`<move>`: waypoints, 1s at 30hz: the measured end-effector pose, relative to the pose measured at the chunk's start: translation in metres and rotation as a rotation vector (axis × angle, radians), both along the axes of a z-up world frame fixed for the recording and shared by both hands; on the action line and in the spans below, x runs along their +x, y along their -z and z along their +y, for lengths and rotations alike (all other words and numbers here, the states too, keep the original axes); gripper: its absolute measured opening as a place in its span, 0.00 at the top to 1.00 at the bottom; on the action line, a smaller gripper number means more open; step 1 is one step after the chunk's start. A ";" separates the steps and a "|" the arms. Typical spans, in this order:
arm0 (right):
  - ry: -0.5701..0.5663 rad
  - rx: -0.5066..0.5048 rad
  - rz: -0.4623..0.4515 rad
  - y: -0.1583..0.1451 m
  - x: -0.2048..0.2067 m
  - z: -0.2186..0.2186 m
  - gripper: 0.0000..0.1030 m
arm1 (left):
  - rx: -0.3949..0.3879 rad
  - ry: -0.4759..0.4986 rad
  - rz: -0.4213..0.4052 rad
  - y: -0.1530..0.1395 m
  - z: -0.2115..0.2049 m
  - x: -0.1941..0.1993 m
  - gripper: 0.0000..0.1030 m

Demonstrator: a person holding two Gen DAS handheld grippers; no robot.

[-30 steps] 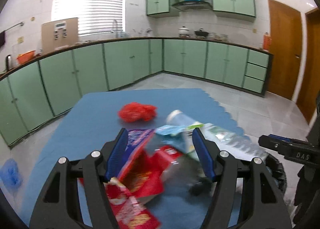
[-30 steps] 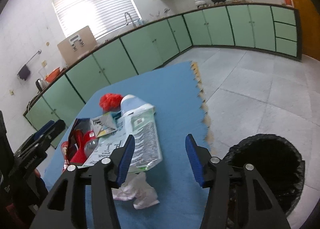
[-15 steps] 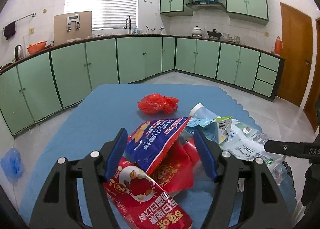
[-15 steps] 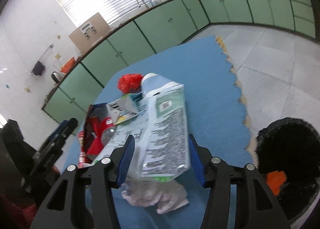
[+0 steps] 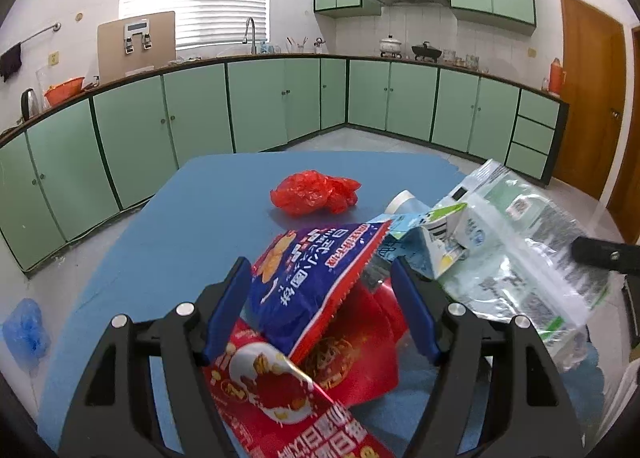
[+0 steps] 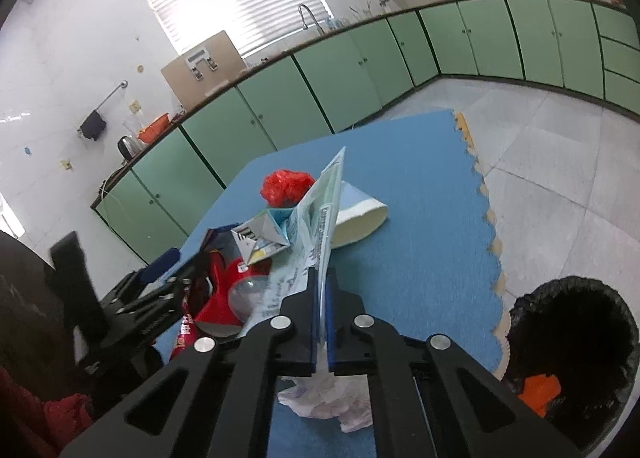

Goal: Collect trash
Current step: 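Grasp the blue snack bag with the left tool while the right tool grasps the clear plastic bag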

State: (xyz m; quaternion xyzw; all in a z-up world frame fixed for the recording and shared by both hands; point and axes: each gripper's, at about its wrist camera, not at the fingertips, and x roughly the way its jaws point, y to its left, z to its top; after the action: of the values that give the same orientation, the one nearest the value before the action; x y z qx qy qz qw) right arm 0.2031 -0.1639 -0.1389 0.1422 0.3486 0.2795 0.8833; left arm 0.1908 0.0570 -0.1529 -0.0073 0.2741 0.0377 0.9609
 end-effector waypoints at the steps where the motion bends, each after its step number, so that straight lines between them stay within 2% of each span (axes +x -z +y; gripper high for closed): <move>1: -0.001 -0.002 -0.001 0.000 0.000 0.001 0.97 | 0.002 -0.001 0.004 0.001 0.000 0.002 0.32; 4: -0.003 -0.010 -0.003 -0.001 0.001 0.002 0.97 | -0.005 0.003 0.035 0.006 0.004 0.014 0.34; 7: -0.004 -0.001 -0.002 -0.001 0.001 0.000 0.97 | -0.016 -0.003 0.069 0.008 0.005 0.022 0.42; 9: -0.005 0.003 -0.005 -0.002 0.001 -0.001 0.97 | -0.032 0.002 0.090 0.010 0.007 0.025 0.54; 11: -0.006 0.003 -0.006 -0.002 0.001 -0.001 0.97 | -0.047 0.005 0.097 0.011 0.009 0.028 0.61; 21: -0.012 0.025 -0.031 -0.011 -0.004 -0.004 0.97 | -0.049 -0.006 0.040 -0.007 0.016 0.021 0.97; 30: -0.001 0.051 -0.093 -0.036 -0.013 -0.008 0.97 | -0.071 0.004 -0.068 -0.039 0.017 0.003 0.99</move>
State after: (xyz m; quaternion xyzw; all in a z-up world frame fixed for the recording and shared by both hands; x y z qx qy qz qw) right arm 0.1904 -0.1718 -0.1027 0.1513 0.2999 0.2951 0.8945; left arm 0.1936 0.0740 -0.1141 -0.0423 0.2427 0.0259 0.9688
